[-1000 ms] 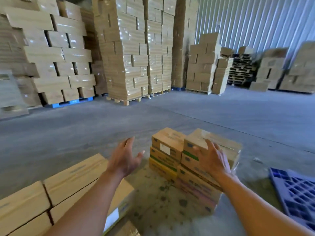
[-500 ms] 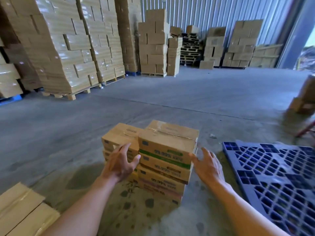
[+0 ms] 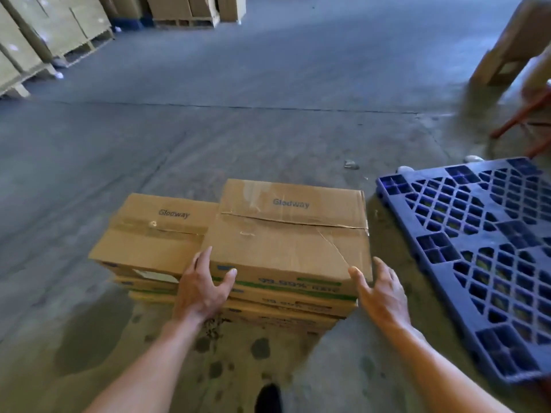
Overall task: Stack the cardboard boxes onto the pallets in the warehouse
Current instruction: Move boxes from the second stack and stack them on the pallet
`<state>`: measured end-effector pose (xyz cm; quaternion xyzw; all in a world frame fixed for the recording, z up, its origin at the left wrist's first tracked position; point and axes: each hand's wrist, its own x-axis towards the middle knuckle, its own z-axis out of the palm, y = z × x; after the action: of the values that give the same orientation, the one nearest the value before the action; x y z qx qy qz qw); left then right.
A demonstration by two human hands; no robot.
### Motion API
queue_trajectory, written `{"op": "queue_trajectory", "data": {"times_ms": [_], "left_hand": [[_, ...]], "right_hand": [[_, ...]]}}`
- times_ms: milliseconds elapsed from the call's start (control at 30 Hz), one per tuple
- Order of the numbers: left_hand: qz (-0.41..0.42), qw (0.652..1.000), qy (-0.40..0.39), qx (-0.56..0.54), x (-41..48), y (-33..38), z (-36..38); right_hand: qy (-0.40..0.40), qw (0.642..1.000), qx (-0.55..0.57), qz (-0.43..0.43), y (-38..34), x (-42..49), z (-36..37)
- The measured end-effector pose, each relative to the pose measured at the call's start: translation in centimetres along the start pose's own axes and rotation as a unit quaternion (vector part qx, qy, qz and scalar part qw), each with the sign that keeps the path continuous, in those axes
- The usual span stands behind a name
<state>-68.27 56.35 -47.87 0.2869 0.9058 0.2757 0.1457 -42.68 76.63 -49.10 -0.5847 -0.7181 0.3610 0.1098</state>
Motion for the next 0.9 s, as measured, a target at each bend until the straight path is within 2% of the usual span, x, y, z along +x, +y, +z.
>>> {"op": "queue_trajectory", "data": {"times_ms": [133,333,467,667,900], "left_hand": [[-0.056,0.998,0.006,-0.018,7.1,-3.2,1.8],[-0.106,0.991,-0.063,-0.042,12.5,-7.4,5.4],[-0.150,0.975,-0.073,-0.146,14.4,-9.2,6.7],[-0.179,0.944,-0.093,-0.261,14.5,-9.5,6.8],[-0.181,0.921,-0.039,-0.342,9.2,-6.1,3.8]], "right_hand": [[0.036,0.996,0.018,0.075,-0.1,5.0,3.7],[0.049,0.986,0.065,0.146,2.2,8.3,6.5],[0.037,0.976,0.108,0.187,3.3,9.6,7.1],[0.030,0.966,0.169,0.195,3.4,9.7,6.9],[-0.024,0.971,0.188,0.147,1.5,9.7,1.4]]}}
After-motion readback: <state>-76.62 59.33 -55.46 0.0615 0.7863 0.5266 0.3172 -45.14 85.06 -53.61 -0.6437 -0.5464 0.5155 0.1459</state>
